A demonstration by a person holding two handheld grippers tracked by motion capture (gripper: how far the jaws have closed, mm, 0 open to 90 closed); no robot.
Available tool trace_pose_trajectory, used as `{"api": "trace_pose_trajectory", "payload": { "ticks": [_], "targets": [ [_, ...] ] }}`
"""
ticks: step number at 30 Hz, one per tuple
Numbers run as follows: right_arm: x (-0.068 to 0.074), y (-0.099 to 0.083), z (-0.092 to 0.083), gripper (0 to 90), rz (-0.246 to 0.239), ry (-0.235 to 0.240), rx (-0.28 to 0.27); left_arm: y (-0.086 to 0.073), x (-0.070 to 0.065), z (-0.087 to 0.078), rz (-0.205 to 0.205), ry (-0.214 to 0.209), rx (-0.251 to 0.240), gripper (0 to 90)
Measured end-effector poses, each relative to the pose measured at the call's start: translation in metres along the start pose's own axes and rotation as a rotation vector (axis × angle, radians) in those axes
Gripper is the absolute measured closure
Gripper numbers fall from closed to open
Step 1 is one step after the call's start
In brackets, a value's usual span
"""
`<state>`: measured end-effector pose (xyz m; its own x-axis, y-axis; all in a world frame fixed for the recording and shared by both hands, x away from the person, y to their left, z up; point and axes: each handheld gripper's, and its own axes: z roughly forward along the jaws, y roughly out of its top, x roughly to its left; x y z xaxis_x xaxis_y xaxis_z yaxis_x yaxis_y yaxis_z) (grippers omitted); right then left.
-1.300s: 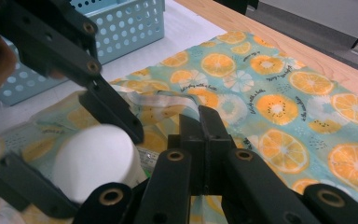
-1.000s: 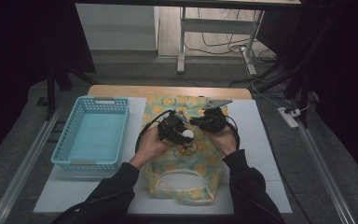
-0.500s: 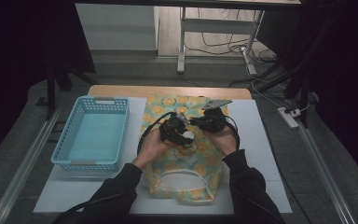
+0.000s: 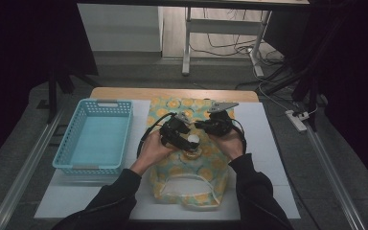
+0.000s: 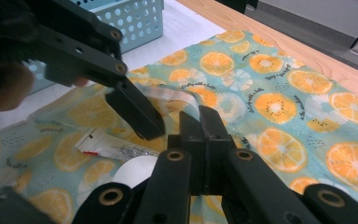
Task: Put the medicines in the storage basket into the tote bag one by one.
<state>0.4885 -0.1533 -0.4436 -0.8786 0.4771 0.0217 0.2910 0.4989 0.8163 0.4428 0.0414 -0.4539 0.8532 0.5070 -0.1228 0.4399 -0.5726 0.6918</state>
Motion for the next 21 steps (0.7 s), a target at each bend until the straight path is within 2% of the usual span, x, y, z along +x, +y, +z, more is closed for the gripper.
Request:
{"api": "trace_pose_trajectory", "payload": {
  "ticks": [7, 12, 16, 18, 21],
  "targets": [
    [0.001, 0.0, 0.001, 90.0, -0.002, 0.003, 0.002, -0.005, -0.008, -0.012, 0.008, -0.037, -0.021, 12.3],
    [0.001, 0.0, 0.001, 90.0, -0.004, 0.004, 0.003, -0.009, -0.011, -0.019, -0.006, -0.086, -0.045, 3.9],
    [0.001, 0.0, 0.001, 90.0, -0.006, 0.005, 0.004, -0.014, -0.014, -0.024, 0.003, -0.108, -0.068, 0.6],
    [0.002, 0.0, 0.001, 89.9, -0.006, 0.007, 0.004, -0.017, -0.016, -0.027, 0.0, -0.142, -0.073, 0.8],
    [0.002, 0.0, 0.001, 89.9, -0.007, 0.006, 0.005, -0.021, -0.018, -0.031, 0.007, -0.148, -0.071, 0.7]
  ]
}}
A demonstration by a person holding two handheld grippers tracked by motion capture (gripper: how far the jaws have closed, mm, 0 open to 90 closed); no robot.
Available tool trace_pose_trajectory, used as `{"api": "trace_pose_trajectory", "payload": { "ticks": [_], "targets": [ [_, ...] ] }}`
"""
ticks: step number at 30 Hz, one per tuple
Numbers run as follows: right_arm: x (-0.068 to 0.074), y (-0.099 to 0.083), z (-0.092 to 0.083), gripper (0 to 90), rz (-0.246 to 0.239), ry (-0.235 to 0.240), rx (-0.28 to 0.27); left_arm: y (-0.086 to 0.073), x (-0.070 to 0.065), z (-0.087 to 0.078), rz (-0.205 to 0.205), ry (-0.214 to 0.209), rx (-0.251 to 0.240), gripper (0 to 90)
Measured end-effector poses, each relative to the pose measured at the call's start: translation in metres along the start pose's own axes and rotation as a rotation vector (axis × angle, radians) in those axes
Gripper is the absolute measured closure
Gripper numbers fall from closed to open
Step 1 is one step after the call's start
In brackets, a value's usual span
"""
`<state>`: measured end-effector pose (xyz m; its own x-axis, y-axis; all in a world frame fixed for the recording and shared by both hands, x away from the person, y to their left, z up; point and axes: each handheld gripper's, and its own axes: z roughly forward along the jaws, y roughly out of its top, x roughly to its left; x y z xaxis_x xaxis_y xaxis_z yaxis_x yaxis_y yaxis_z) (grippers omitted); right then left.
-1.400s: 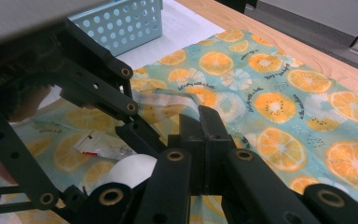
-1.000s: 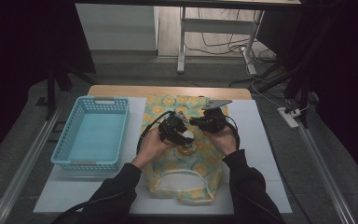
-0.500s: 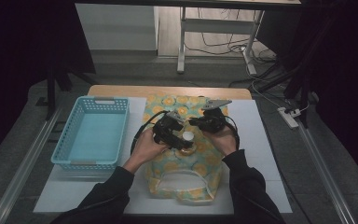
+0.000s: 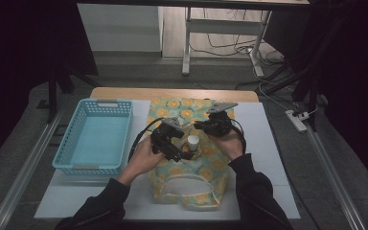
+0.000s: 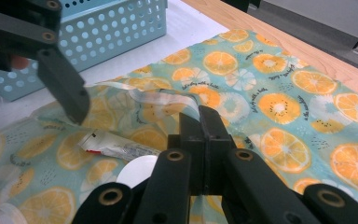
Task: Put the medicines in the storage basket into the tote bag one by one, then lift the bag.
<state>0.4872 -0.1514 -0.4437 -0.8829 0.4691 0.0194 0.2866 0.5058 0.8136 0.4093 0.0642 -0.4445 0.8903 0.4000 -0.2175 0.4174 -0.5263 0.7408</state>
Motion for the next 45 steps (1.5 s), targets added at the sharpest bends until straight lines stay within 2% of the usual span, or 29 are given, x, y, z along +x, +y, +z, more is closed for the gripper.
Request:
{"api": "trace_pose_trajectory", "payload": {
  "ticks": [5, 12, 15, 21, 26, 36, 41, 45],
  "targets": [
    [0.001, 0.001, 0.0, 89.9, -0.002, 0.003, 0.001, -0.007, -0.006, -0.004, 0.018, 0.01, 0.003, 0.5],
    [0.002, 0.001, 0.001, 90.0, -0.006, 0.007, 0.003, -0.019, -0.016, -0.006, 0.05, 0.053, 0.0, 0.4],
    [0.003, 0.001, 0.001, 90.0, -0.01, 0.009, 0.006, -0.024, -0.019, -0.006, 0.055, 0.058, 0.007, 0.2],
    [0.004, 0.001, 0.001, 89.9, -0.009, 0.01, 0.007, -0.034, -0.025, -0.004, 0.042, 0.063, 0.014, 0.0],
    [0.005, 0.001, 0.0, 89.9, -0.012, 0.014, 0.003, -0.043, -0.027, -0.004, 0.025, 0.057, 0.001, 0.0],
    [0.007, 0.001, -0.001, 89.9, -0.015, 0.015, 0.006, -0.059, -0.027, 0.005, -0.007, 0.069, 0.033, 0.0],
    [0.008, 0.001, -0.001, 89.9, -0.012, 0.016, 0.008, -0.063, -0.027, 0.013, -0.016, 0.11, 0.051, 0.2],
    [0.008, 0.001, -0.001, 89.9, -0.015, 0.017, 0.006, -0.067, -0.027, 0.02, -0.013, 0.109, 0.07, 0.0]
  ]
}}
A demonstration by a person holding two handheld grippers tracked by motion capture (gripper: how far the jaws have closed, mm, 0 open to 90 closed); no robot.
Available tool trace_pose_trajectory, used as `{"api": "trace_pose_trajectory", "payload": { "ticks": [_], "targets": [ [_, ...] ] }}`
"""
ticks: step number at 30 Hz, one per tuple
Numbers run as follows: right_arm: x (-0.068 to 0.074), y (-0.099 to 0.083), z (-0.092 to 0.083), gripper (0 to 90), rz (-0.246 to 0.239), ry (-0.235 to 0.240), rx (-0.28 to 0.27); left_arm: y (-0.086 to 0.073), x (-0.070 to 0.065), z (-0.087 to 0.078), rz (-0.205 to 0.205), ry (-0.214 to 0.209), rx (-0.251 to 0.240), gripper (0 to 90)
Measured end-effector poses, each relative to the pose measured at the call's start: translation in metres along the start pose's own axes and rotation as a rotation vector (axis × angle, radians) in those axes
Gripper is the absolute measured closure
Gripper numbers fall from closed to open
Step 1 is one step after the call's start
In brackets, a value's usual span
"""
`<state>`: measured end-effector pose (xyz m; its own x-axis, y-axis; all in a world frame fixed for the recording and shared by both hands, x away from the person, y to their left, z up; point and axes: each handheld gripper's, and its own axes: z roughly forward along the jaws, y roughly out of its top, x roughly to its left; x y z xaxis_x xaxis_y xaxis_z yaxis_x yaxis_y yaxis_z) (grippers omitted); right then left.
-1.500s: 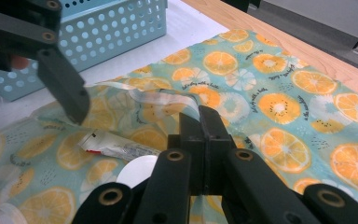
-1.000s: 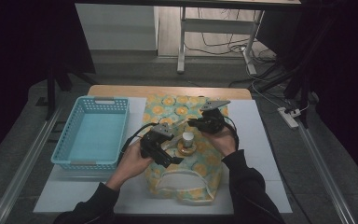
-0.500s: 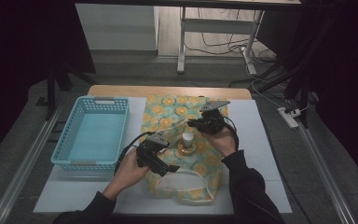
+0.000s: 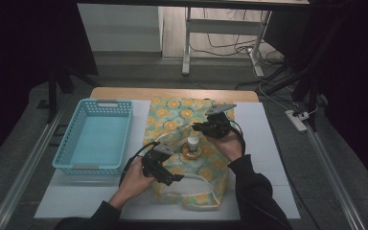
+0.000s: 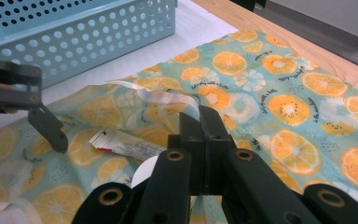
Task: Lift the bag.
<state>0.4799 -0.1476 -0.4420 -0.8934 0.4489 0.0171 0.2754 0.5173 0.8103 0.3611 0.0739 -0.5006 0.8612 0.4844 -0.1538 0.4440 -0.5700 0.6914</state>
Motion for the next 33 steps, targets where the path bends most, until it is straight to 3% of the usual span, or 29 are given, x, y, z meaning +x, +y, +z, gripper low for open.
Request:
{"api": "trace_pose_trajectory", "payload": {
  "ticks": [8, 14, 22, 28, 33],
  "targets": [
    [0.002, 0.0, 0.001, 89.9, -0.003, 0.003, 0.003, -0.004, -0.005, 0.019, 0.033, -0.035, 0.043, 0.0],
    [0.001, -0.001, 0.001, 89.9, 0.003, 0.003, 0.01, -0.008, -0.006, 0.03, 0.064, -0.009, 0.097, 0.1],
    [0.001, -0.001, 0.001, 89.9, 0.001, 0.003, 0.011, -0.01, -0.006, 0.039, 0.088, 0.072, 0.141, 8.8],
    [0.0, -0.001, 0.001, 89.9, 0.003, 0.002, 0.011, -0.007, -0.005, 0.035, 0.099, 0.059, 0.142, 33.2],
    [0.001, -0.001, 0.002, 89.9, 0.002, 0.002, 0.012, -0.006, 0.001, 0.031, 0.067, 0.069, 0.139, 57.5]
  ]
}}
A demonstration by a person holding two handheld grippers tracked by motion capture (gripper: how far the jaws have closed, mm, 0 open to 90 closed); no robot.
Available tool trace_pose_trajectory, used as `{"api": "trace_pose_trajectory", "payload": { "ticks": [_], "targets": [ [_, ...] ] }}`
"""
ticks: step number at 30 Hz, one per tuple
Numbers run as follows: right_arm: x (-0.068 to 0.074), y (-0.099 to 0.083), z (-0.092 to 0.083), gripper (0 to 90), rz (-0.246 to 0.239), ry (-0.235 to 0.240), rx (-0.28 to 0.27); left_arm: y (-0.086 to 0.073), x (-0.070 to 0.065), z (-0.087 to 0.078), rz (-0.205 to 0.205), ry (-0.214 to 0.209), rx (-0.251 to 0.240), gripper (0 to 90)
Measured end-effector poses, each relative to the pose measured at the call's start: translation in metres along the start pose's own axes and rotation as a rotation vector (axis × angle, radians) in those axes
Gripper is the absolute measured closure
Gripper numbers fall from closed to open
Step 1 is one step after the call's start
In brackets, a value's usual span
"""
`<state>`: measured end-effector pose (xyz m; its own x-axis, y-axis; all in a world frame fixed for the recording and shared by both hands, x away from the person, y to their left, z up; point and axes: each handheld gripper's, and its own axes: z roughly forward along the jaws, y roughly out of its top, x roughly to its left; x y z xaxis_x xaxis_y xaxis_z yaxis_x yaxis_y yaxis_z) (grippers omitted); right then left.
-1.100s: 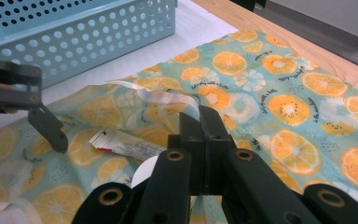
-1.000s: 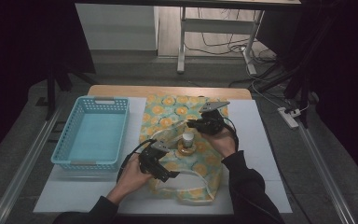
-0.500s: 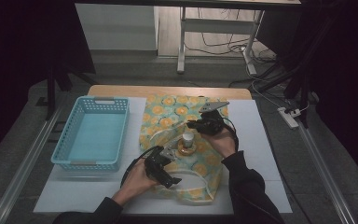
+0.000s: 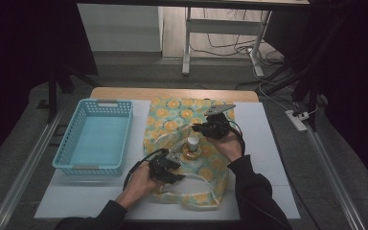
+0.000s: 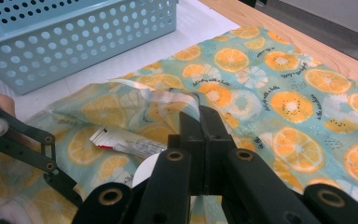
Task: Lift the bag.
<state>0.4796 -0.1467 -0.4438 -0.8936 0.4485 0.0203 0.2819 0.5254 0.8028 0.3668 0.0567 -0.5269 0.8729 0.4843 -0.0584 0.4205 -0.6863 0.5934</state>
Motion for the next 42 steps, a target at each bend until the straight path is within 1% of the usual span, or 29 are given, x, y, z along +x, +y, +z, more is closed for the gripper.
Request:
{"api": "trace_pose_trajectory", "payload": {
  "ticks": [4, 6, 7, 8, 11, 13, 14, 16, 19, 23, 24, 31, 42],
  "targets": [
    [0.0, 0.0, 0.001, 89.9, 0.003, 0.001, 0.001, 0.0, 0.002, -0.001, -0.005, -0.004, 0.0, 73.2],
    [0.0, -0.001, 0.001, 89.9, 0.003, 0.001, 0.002, 0.0, 0.002, -0.001, -0.016, -0.008, -0.002, 77.1],
    [-0.001, -0.001, 0.001, 90.0, 0.003, 0.003, 0.002, 0.0, 0.002, -0.001, -0.019, -0.01, 0.001, 80.8],
    [-0.001, -0.001, 0.001, 89.9, 0.004, 0.004, 0.002, 0.001, 0.003, 0.0, -0.035, -0.012, -0.001, 82.8],
    [0.0, 0.0, 0.001, 90.0, 0.004, 0.004, 0.004, 0.001, 0.004, -0.001, -0.053, -0.017, 0.001, 86.3],
    [0.0, 0.0, 0.001, 90.0, 0.003, 0.005, 0.005, 0.001, 0.004, -0.001, -0.058, -0.017, 0.002, 88.3],
    [0.0, 0.0, 0.001, 90.0, 0.003, 0.005, 0.006, 0.001, 0.005, -0.001, -0.063, -0.017, 0.002, 88.8],
    [0.0, 0.0, 0.001, 90.0, 0.002, 0.007, 0.008, 0.002, 0.005, -0.001, -0.088, -0.019, 0.005, 89.2],
    [0.0, 0.0, 0.0, 90.0, 0.003, 0.007, 0.007, 0.003, 0.005, -0.002, -0.094, -0.018, 0.006, 89.3],
    [-0.001, 0.0, -0.001, 90.0, 0.01, 0.009, 0.002, 0.004, 0.008, -0.009, -0.125, -0.039, -0.015, 89.5],
    [-0.001, 0.0, -0.001, 90.0, 0.013, 0.012, -0.001, 0.005, 0.008, -0.011, -0.135, -0.042, -0.027, 89.5],
    [0.001, 0.004, -0.005, 90.0, 0.013, 0.023, -0.009, 0.009, 0.013, -0.025, -0.146, -0.056, -0.062, 89.6],
    [0.009, 0.012, -0.013, 90.0, -0.002, 0.036, -0.025, 0.016, 0.021, -0.045, -0.163, -0.062, -0.093, 89.7]
  ]
}}
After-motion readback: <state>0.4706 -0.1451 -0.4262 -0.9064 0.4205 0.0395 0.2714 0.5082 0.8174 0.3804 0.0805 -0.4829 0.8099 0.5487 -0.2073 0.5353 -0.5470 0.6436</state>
